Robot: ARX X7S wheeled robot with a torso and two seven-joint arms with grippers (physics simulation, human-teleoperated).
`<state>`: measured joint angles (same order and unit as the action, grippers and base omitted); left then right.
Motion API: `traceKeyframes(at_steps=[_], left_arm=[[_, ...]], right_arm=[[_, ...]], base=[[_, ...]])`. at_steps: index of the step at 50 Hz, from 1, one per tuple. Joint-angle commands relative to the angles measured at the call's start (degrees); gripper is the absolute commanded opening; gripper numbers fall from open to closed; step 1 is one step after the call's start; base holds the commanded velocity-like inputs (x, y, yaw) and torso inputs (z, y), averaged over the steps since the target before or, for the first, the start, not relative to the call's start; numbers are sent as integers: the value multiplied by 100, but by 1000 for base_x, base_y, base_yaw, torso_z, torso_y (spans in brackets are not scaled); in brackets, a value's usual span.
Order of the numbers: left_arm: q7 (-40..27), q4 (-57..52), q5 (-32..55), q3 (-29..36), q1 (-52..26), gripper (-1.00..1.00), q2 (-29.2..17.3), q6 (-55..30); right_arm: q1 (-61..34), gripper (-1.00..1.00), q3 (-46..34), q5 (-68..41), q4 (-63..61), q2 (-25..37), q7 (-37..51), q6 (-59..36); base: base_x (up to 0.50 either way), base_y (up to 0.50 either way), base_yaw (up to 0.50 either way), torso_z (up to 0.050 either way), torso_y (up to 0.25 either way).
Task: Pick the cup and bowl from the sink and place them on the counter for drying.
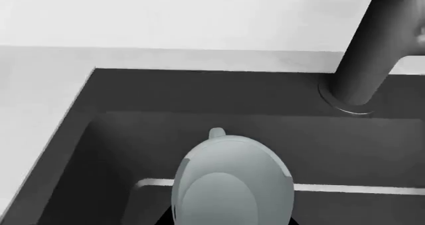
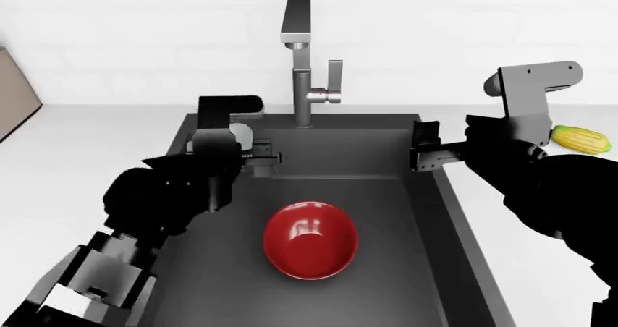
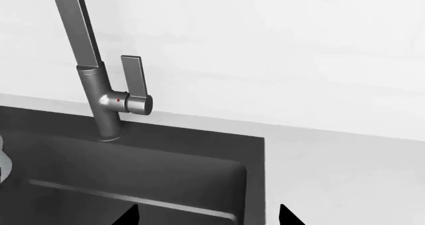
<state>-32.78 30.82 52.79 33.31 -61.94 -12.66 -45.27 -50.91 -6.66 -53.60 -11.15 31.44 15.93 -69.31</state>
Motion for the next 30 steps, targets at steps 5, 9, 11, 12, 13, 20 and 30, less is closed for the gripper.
traceKeyframes(at_steps=[5, 9, 11, 12, 13, 20, 30], left_arm=[[-403, -1640, 807, -87, -386, -100, -826, -1449], [-412, -1943, 922, -104, -508, -100, -1093, -1695], [-501, -2041, 1104, -259, -497, -100, -1215, -1815], [-515, -2034, 1174, -349, -546, -100, -1289, -1854], [-525, -2018, 1206, -386, -576, -100, -1316, -1877], [-531, -2271, 1288, -395, -657, -100, -1596, -2067], [-903, -2566, 1727, -834, -457, -100, -2167, -2350]], right_arm=[[-159, 100, -129, -84, 71, -43, -65, -88], [-120, 100, -120, -92, 82, -37, -67, -64], [-46, 100, -142, -84, 90, -44, -85, -30], [-19, 100, -162, -77, 111, -51, -106, -11], [-16, 100, -179, -66, 123, -52, -120, 4], [-85, 100, -258, -107, 154, -71, -160, -54], [-88, 100, -272, -191, 112, -54, -163, -111]], base=[[0, 0, 0, 0, 0], [0, 0, 0, 0, 0], [0, 0, 0, 0, 0], [0, 0, 0, 0, 0], [0, 0, 0, 0, 0], [0, 0, 0, 0, 0], [0, 0, 0, 0, 1]])
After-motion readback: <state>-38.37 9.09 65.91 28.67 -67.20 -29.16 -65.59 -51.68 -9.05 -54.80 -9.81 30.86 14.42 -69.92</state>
